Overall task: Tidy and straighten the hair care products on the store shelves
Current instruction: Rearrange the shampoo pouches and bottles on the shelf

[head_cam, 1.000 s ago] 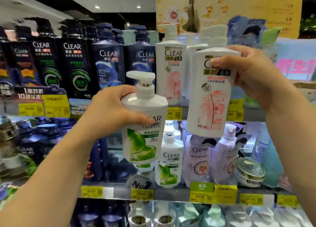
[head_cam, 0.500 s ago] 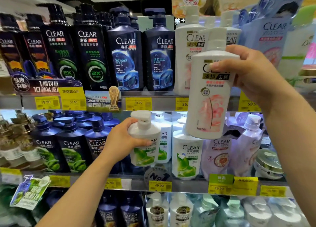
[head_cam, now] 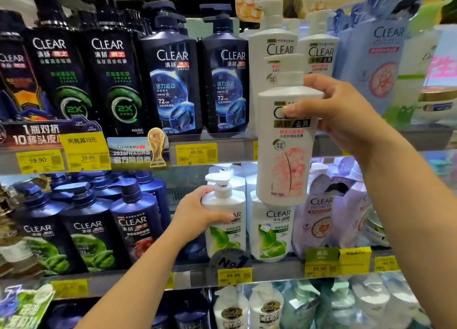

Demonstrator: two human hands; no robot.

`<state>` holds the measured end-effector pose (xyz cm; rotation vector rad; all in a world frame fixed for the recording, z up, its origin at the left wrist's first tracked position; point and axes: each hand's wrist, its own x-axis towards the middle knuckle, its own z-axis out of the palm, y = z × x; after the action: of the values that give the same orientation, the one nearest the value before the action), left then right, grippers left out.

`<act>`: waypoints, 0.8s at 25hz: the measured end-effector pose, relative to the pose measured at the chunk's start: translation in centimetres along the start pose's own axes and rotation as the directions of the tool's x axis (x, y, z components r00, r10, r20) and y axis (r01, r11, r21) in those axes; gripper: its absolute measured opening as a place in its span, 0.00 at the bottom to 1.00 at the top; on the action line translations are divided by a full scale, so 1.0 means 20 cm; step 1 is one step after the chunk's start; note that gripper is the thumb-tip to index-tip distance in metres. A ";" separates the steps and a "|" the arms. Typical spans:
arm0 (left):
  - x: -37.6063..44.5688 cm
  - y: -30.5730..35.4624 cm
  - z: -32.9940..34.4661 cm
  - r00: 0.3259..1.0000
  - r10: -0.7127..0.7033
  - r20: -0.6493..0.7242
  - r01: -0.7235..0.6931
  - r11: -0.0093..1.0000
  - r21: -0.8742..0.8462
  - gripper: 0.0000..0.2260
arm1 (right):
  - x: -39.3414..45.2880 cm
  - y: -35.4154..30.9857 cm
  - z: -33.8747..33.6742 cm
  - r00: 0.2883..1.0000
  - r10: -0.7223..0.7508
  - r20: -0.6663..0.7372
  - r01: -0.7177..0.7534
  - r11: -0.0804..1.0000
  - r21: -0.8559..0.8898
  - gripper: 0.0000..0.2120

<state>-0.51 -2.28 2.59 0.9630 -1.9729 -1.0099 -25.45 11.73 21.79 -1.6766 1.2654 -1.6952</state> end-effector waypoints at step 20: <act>-0.09 0.44 -0.17 0.969 0.170 -0.179 -0.035 0.812 0.583 0.28 | 0.07 0.02 -0.06 0.997 -0.040 0.067 0.036 0.998 0.052 0.25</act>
<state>0.57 1.73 11.34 1.2077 -2.1456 -0.2033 -26.95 10.73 22.49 -1.7235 1.1569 -1.6639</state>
